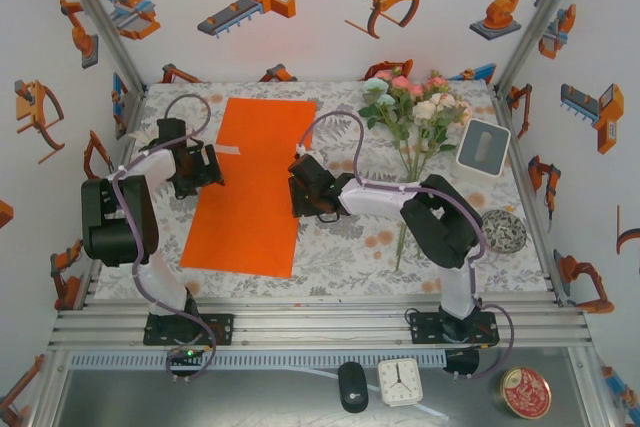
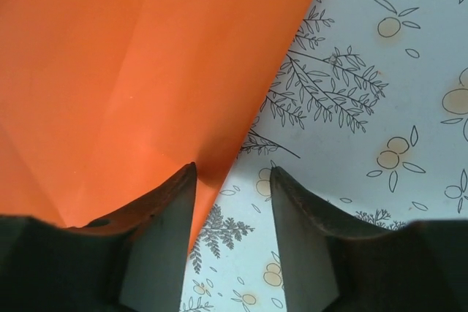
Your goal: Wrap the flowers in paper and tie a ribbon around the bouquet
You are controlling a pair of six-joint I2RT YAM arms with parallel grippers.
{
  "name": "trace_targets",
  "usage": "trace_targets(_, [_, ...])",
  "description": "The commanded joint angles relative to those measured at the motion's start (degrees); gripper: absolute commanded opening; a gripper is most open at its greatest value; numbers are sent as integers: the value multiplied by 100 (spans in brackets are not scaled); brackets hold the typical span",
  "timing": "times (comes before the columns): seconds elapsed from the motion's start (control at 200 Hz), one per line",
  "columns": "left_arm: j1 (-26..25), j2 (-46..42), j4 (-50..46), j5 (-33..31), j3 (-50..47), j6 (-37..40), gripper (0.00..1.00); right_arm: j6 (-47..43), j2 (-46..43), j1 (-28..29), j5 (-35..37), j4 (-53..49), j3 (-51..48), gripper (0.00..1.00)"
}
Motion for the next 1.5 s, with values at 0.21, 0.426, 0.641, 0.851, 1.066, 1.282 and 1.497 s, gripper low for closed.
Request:
trace_targets(0.21, [-14, 303, -619, 2, 288, 115, 59, 45, 129, -14, 198, -81, 179, 33])
trace_targets(0.426, [-119, 46, -546, 48, 210, 13, 57, 49, 191, -8, 252, -182, 241, 32])
trace_targets(0.641, [-201, -178, -493, 44, 137, -95, 49, 56, 208, -12, 256, -257, 276, 32])
trace_targets(0.851, [-295, -297, -633, -190, 190, -132, 51, 43, 225, -8, 268, -355, 334, 31])
trace_targets(1.066, [-336, -434, -669, -184, 197, -201, 51, 27, 212, -10, 278, -414, 342, 31])
trace_targets(1.282, [-429, -539, -951, -707, 286, -286, 51, 29, 191, -7, 306, -487, 355, 32])
trace_targets(1.497, [-440, -699, -821, -505, 201, -438, 48, -15, 137, -23, 478, -589, 295, 33])
